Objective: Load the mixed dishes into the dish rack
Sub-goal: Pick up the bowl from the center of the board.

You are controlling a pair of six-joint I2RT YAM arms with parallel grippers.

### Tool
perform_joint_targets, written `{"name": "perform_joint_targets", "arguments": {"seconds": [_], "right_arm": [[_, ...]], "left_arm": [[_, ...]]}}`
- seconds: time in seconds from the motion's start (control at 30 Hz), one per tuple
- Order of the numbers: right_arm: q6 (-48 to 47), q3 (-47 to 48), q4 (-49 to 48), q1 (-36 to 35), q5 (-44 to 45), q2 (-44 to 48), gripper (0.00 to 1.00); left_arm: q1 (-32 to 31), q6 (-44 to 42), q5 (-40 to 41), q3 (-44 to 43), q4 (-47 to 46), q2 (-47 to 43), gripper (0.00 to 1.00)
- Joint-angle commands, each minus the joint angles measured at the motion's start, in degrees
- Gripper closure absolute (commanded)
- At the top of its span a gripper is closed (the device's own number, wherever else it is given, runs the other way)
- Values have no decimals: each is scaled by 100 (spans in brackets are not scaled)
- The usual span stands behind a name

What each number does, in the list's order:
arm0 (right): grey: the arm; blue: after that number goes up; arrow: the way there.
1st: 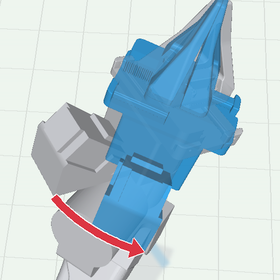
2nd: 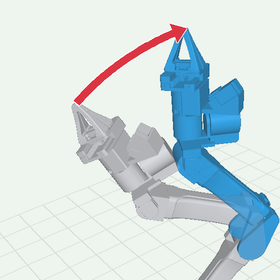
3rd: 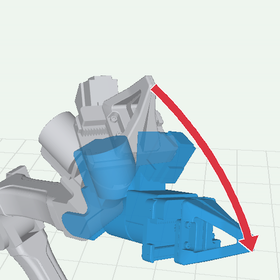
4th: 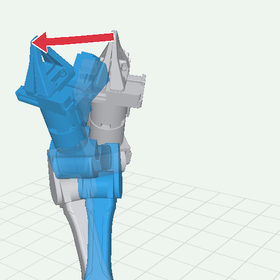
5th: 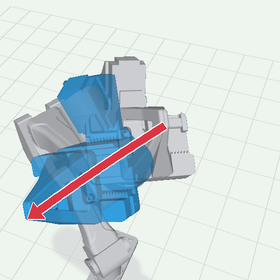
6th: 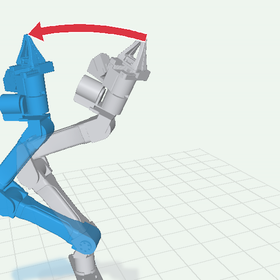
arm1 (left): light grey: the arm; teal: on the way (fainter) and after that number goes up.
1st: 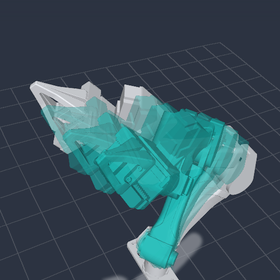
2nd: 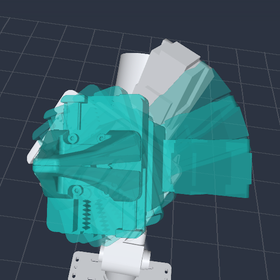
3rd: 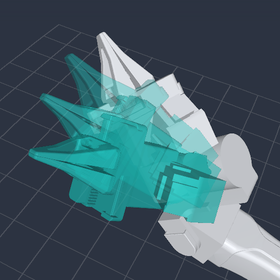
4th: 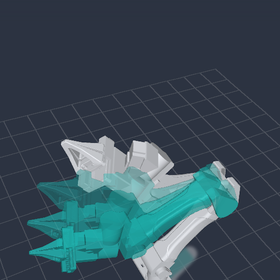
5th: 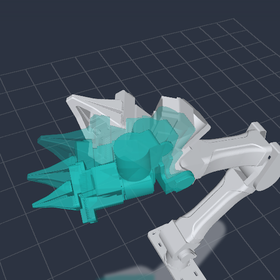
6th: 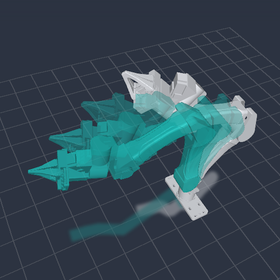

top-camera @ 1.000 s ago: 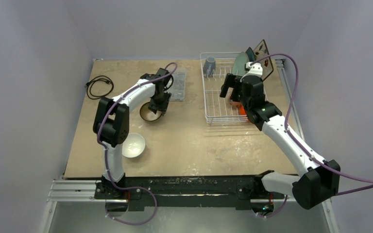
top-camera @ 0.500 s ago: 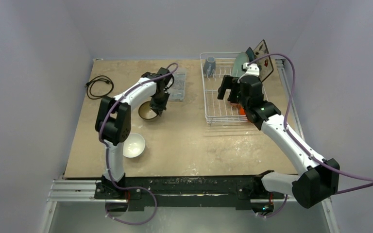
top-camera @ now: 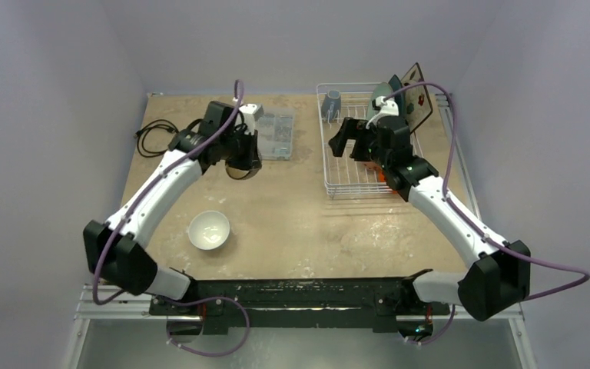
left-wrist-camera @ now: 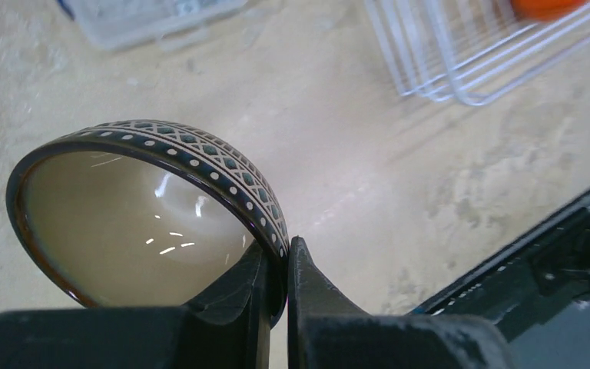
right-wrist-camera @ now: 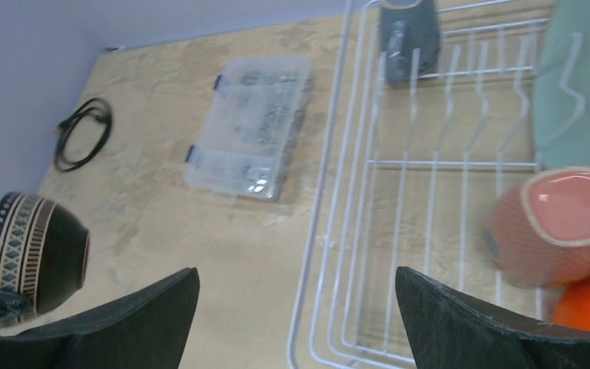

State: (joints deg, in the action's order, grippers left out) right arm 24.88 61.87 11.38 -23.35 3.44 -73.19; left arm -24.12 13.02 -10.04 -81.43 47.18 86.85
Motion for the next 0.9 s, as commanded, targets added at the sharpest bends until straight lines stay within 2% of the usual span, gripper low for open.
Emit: {"name": "perform_joint_targets", "arguments": {"seconds": [0.0,0.07,0.17,0.33,0.5,0.63,0.77,0.87], "right_arm": [[31,-396,-1351,-156,-1655,358,1],[-78,-718,-1935,-435,-1771,550,1],[-486,-954,-2312,-1046,-1378,758,1],[-752,-1096,-2732,-1645,-926,795,1],[-823,-945,-2899,-2236,-260,492,2],[-779,-794,-2888,-2775,1121,244,2],[-704,-519,-2759,-3023,1687,-2,2],[-689,-364,-2712,-3164,1778,-174,3]], "left_arm": [[142,452,-1572,590,-1766,-969,100],[329,863,-2304,864,-2429,-1169,100],[565,1536,-3434,1145,-3361,-1264,100],[654,2461,-4312,1458,-4692,-1221,100],[654,3244,-4608,1634,-5482,-976,100],[663,3385,-4643,1624,-5485,-866,100],[663,3352,-4622,1588,-5370,-816,100],[663,3314,-4599,1547,-5256,-761,100]]}}
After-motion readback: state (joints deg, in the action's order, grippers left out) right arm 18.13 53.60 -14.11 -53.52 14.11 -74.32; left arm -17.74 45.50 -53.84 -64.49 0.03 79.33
